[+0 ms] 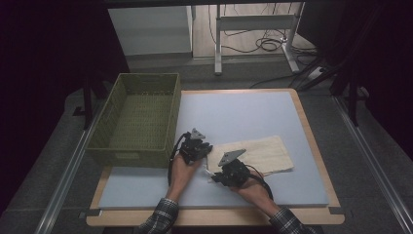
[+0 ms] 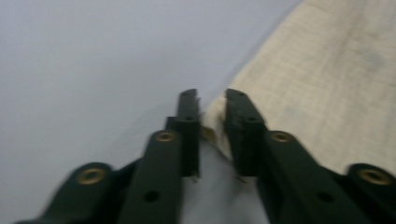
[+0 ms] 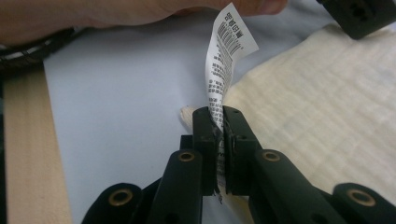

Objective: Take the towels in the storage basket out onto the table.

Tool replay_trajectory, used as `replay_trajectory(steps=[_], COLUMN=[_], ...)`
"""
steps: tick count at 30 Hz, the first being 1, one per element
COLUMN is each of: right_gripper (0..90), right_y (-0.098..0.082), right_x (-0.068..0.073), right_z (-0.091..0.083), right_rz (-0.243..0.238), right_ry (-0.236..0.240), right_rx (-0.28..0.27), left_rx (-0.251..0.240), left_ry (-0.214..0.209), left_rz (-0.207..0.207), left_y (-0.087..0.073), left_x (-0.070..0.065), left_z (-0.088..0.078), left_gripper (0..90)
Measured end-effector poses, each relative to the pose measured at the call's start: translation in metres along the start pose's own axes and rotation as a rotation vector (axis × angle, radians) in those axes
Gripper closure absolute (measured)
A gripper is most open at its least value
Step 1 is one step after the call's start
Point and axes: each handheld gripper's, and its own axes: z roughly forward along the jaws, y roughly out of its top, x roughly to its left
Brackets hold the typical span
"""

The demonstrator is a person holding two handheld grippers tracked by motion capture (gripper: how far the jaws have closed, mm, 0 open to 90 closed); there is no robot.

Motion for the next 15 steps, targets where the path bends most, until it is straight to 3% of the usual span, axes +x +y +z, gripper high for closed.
replay_trajectory(steps=[2, 5, 10, 15], right_gripper=[85.0, 85.0, 84.9, 84.8], right_y=[0.001, 0.007, 0.015, 0.006], right_x=[-0.002, -0.001, 0.001, -0.009], right_z=[-0.001, -0.005, -0.019, -0.040], right_rz=[0.026, 0.032, 0.019, 0.056], right_ry=[0.031, 0.038, 0.030, 0.010], right_rx=[-0.015, -0.048, -0.094, -0.143], left_rx=[-0.022, -0.069, -0.113, -0.122], left_ry=[0.045, 0.072, 0.079, 0.071], left_rz=[-0.013, -0.028, -0.021, 0.015], left_y=[-0.001, -0.001, 0.009, 0.025], left_x=[-0.001, -0.002, -0.006, -0.016], left_z=[-0.002, -0.010, -0.020, -0.016], left_gripper=[87.2, 88.1, 88.2, 87.9])
